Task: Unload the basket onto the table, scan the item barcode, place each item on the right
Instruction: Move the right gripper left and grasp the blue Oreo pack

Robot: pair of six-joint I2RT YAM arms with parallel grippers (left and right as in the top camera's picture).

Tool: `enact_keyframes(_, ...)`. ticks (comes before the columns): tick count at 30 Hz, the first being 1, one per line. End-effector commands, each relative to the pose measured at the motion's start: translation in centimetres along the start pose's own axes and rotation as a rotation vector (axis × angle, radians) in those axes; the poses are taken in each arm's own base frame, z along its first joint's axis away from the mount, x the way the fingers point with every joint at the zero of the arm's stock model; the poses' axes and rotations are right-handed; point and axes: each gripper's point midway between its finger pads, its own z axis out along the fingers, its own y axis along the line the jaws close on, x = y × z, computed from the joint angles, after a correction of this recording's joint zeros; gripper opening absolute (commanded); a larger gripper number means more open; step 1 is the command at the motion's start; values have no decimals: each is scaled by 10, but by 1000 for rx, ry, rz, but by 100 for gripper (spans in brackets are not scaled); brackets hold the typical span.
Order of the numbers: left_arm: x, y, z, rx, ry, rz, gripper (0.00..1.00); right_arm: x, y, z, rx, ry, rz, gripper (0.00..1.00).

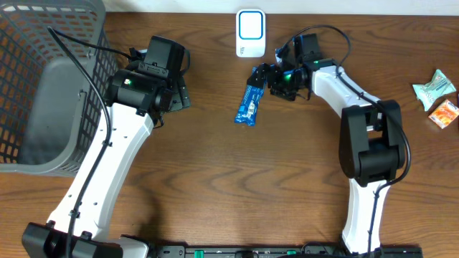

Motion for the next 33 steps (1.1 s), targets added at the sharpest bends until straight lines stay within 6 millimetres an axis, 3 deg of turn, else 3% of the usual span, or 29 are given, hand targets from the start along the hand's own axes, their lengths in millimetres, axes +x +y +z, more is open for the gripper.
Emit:
enact_keyframes(1, 0, 2, 0, -8, 0, -10, 98, 35, -42, 28, 195, 60, 105, 98)
enact_keyframes(11, -1, 2, 0, -8, -1, -10, 98, 44, -36, 36, 241, 60, 65, 91)
enact_keyframes(19, 0, 2, 0, -8, 0, -10, 98, 45, -45, 40, 269, 39, 76, 66)
enact_keyframes(33, -1, 2, 0, -8, -1, -10, 98, 53, -50, 54, 178, 23, 46, 50)
